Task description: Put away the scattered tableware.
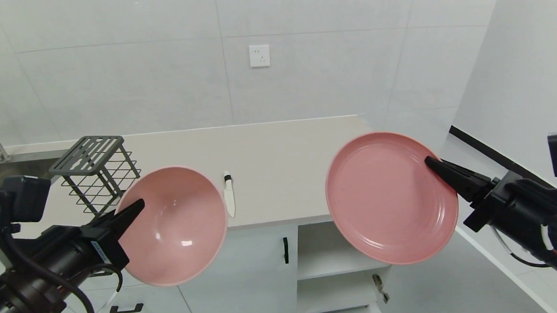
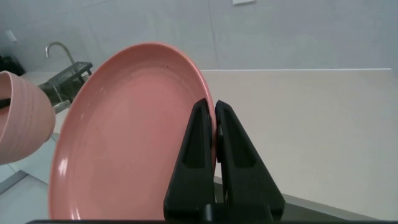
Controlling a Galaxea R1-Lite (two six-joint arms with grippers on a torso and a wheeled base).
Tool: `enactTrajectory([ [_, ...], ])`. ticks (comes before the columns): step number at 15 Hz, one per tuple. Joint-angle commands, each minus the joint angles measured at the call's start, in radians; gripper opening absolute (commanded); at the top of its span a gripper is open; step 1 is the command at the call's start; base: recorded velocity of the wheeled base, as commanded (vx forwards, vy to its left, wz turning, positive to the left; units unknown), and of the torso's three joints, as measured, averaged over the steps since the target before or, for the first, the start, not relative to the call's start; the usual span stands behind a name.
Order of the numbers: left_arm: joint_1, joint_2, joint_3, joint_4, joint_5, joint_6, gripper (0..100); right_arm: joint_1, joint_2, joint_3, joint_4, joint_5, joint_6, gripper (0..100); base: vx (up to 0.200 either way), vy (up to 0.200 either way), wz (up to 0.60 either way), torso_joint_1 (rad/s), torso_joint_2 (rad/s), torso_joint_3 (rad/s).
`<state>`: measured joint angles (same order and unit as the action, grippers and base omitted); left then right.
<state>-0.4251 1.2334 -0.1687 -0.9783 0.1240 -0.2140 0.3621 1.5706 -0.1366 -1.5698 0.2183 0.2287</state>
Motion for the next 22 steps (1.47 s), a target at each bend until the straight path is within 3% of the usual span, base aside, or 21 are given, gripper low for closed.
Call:
enactTrajectory([
  [1,0.0,0.003,0.0,0.001,0.0,-0.001,0,0.0,0.002,0.0,-0.001,0.0,0.0,0,0.0,-0.2,0.0,-0.002,0.0,0.007],
  [3,0.0,0.003,0.0,-0.002,0.0,-0.001,0,0.0,0.002,0.0,-0.001,0.0,0.0,0,0.0,-0.2,0.0,0.0,0.0,0.007],
  [12,-0.001,0.001,0.008,-0.002,0.0,-0.004,0,-0.002,0.002,0.0,-0.001,0.0,-0.002,0,0.0,0.0,0.0,-0.012,0.02,0.012],
  [22,-0.001,0.001,0.015,-0.003,-0.001,-0.004,0,-0.002,0.002,0.002,-0.001,0.001,-0.002,0,0.0,0.0,0.0,-0.257,0.51,0.246],
])
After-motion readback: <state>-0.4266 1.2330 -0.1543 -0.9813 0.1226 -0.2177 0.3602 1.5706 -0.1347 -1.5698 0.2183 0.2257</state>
